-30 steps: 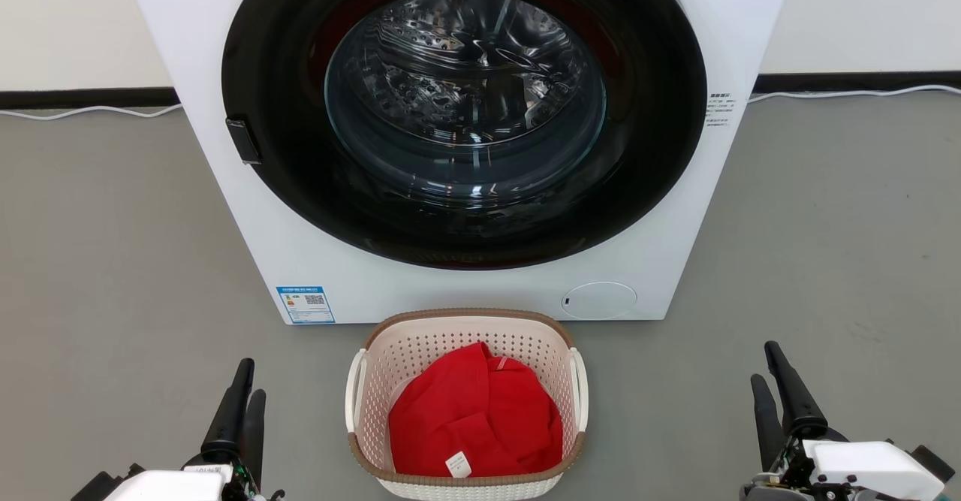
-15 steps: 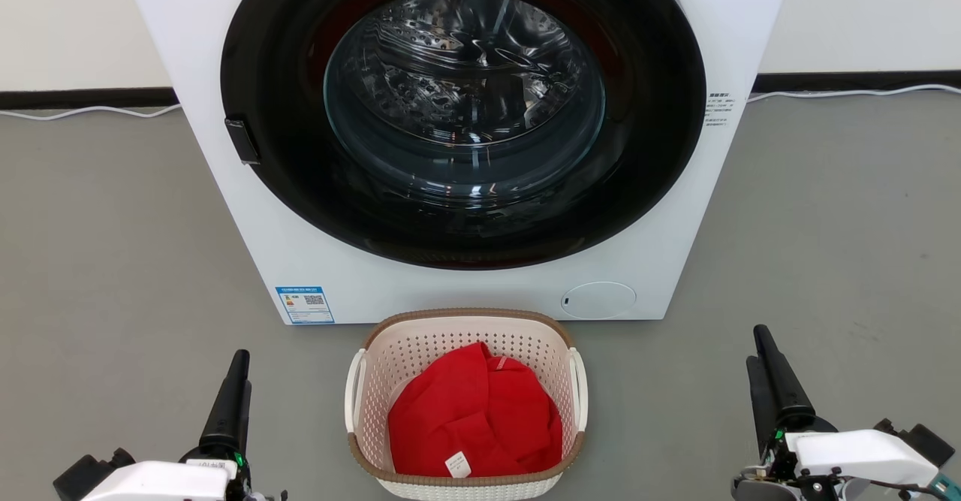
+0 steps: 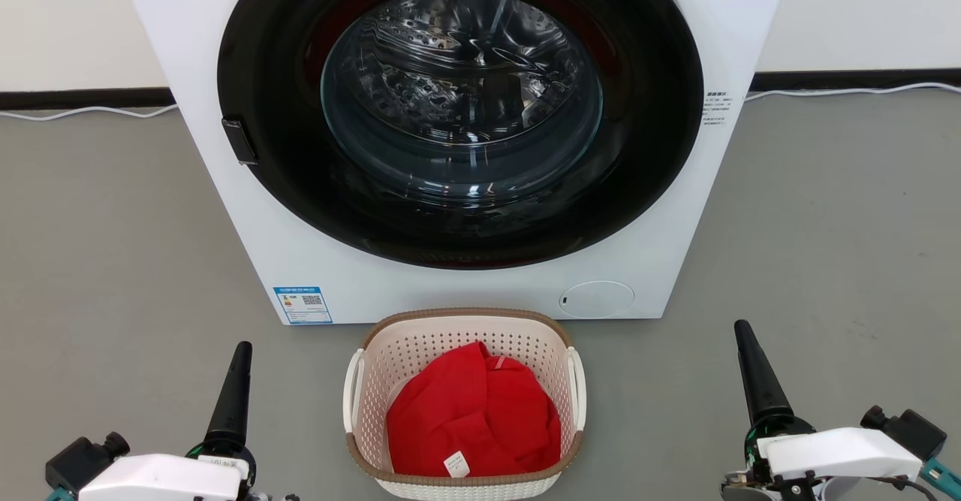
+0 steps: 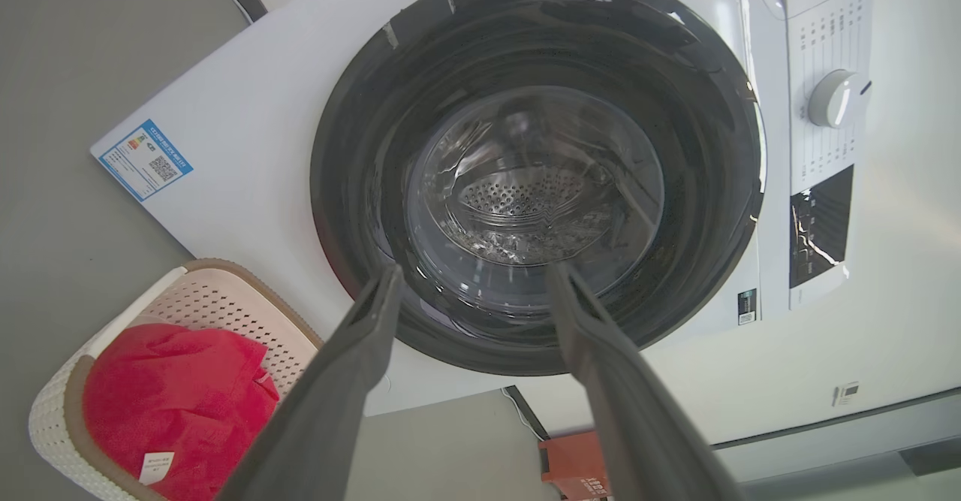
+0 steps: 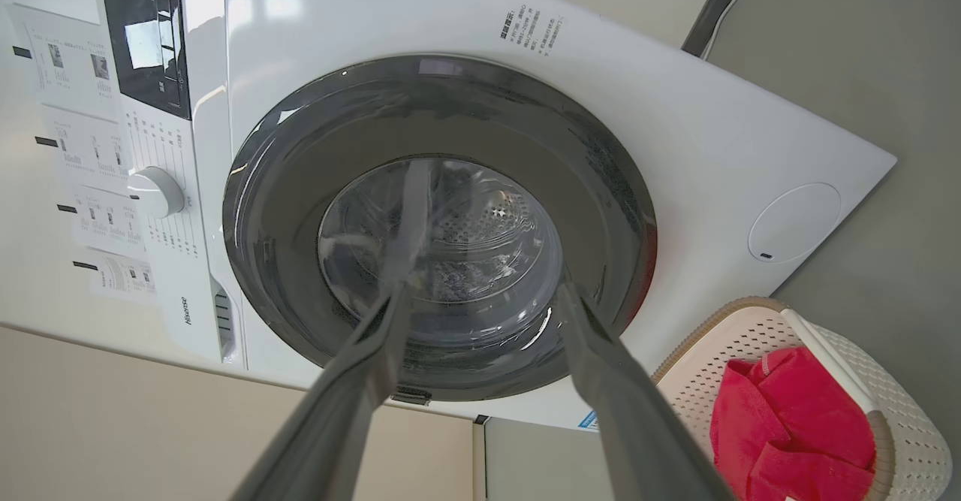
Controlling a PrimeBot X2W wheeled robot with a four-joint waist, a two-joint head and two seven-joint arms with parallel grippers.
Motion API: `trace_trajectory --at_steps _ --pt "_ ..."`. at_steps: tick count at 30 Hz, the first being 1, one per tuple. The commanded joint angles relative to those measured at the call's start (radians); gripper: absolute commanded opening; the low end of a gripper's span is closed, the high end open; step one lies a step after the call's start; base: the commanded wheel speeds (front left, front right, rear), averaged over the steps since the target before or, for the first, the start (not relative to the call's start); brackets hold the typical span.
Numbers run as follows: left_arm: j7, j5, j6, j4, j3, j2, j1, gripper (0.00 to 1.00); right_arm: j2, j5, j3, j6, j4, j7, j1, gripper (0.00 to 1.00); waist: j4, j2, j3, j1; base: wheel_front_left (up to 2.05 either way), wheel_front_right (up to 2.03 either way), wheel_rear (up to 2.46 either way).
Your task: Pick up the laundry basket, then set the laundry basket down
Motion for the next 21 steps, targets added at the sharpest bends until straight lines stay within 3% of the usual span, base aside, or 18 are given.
trace_trajectory --at_steps 1,21 --pt "-0.015 0.047 -0.004 -0.040 0.013 0.022 -0.016 1.00 -0.008 -0.039 0.021 0.000 -0.045 -0.017 -0.025 1.00 -0.001 -0.0001 0.000 -0.0001 0.00 0.00 0.00" --pt "-0.070 0.362 -0.006 -0.071 0.021 0.036 -0.003 1.00 -0.010 -0.333 0.052 0.000 -0.092 -0.073 -0.017 1.00 -0.003 -0.0001 -0.001 -0.0001 0.00 0.00 0.00"
